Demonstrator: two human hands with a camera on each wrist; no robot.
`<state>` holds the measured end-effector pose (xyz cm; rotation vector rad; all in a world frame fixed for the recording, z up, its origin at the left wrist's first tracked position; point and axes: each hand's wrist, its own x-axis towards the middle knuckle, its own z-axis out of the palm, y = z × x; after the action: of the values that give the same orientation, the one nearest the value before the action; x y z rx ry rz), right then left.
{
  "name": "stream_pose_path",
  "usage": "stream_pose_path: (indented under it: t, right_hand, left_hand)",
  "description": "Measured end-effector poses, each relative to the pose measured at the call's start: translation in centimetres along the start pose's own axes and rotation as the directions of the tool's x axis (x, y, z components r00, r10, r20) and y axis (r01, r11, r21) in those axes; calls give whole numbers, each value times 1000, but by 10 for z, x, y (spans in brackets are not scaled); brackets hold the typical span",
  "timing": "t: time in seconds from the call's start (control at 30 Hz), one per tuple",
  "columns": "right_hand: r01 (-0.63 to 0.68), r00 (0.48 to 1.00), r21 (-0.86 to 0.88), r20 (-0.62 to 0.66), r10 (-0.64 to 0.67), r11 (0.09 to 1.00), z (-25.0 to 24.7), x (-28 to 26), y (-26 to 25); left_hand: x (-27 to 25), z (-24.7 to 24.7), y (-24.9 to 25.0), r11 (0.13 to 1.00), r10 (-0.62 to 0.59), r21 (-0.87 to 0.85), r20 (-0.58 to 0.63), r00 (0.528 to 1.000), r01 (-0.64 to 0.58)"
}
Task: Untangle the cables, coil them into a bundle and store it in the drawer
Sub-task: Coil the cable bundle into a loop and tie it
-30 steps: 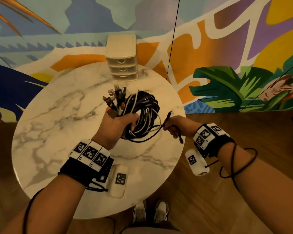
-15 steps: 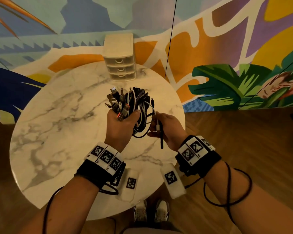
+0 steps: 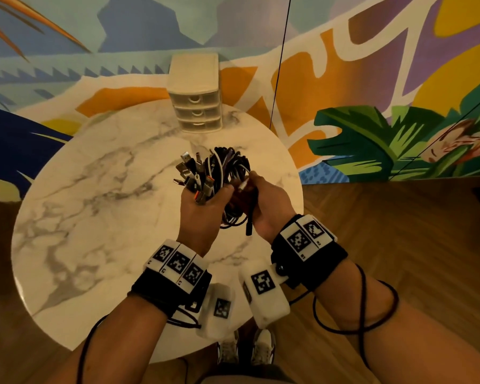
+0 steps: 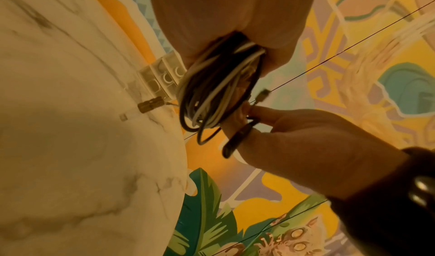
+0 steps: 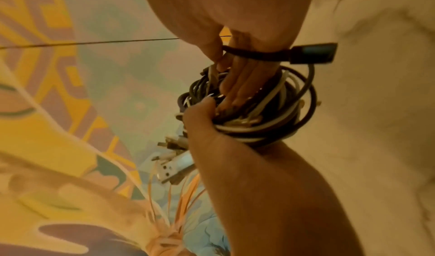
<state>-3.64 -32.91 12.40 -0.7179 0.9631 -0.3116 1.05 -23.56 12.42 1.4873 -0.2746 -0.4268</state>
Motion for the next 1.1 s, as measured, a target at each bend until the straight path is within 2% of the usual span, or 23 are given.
stream_pose_path:
  t: [0.1, 0.3, 0.5, 0.6, 0.67, 0.7, 0.77, 0.8, 0.83, 0.87, 0.9, 0.97, 1.0, 1.03, 1.1]
  right_hand:
    - [26, 999, -42, -32, -27, 999, 5, 3, 5]
    - [-1, 1000, -28, -4, 1, 1000, 9, 1, 11]
    - [-6, 996, -173, 83, 20, 985, 10, -7, 9]
    - [90, 979, -293, 204, -30, 952, 3, -5, 4]
    - [219, 958, -388, 257, -123, 895, -2, -5, -1]
    - [306, 943, -462, 269, -197, 832, -5, -5, -3]
    - [439, 896, -622, 246, -370, 648, -8, -6, -7]
    - [463, 866, -679, 209, -454, 570, -10, -6, -7]
    - [456, 849, -712, 168, -500, 534, -12, -5, -5]
    - [432, 863, -706, 143, -485, 561, -13, -2, -2]
    - [403, 897, -656, 143, -419, 638, -14, 1, -1]
    - [302, 950, -466, 224, -219, 832, -16, 5, 2]
    - [258, 946, -375, 287, -154, 890, -18, 7, 2]
    - [245, 936, -311, 324, -140, 918, -18, 8, 1]
    - [284, 936, -307, 296, -192, 909, -18, 8, 0]
  left_hand:
    - [-1, -1, 0, 999, -4, 43, 94, 996, 0]
    - [5, -4, 0, 989, -35, 148, 250, 968, -3]
    - [5, -8, -10, 992, -66, 117, 133, 989, 51]
    - [8, -13, -10, 995, -102, 5, 142, 985, 102]
    - [11, -16, -7, 983, -131, -100, 181, 975, 151]
    - [11, -17, -6, 977, -138, -133, 207, 969, 168]
    - [12, -22, -4, 962, -166, -177, 229, 959, 209]
    - [13, -24, -4, 950, -195, -197, 231, 953, 242]
    - [14, -26, -4, 936, -230, -214, 236, 944, 281]
    - [15, -28, -4, 918, -261, -230, 260, 930, 322]
    - [16, -31, -4, 901, -287, -240, 299, 910, 362]
    - [19, -33, -2, 865, -333, -235, 392, 858, 443]
    - [21, -34, -2, 854, -354, -216, 423, 834, 472]
    - [24, -33, -2, 850, -372, -195, 437, 819, 490]
    - [26, -29, -3, 842, -396, -190, 417, 818, 504]
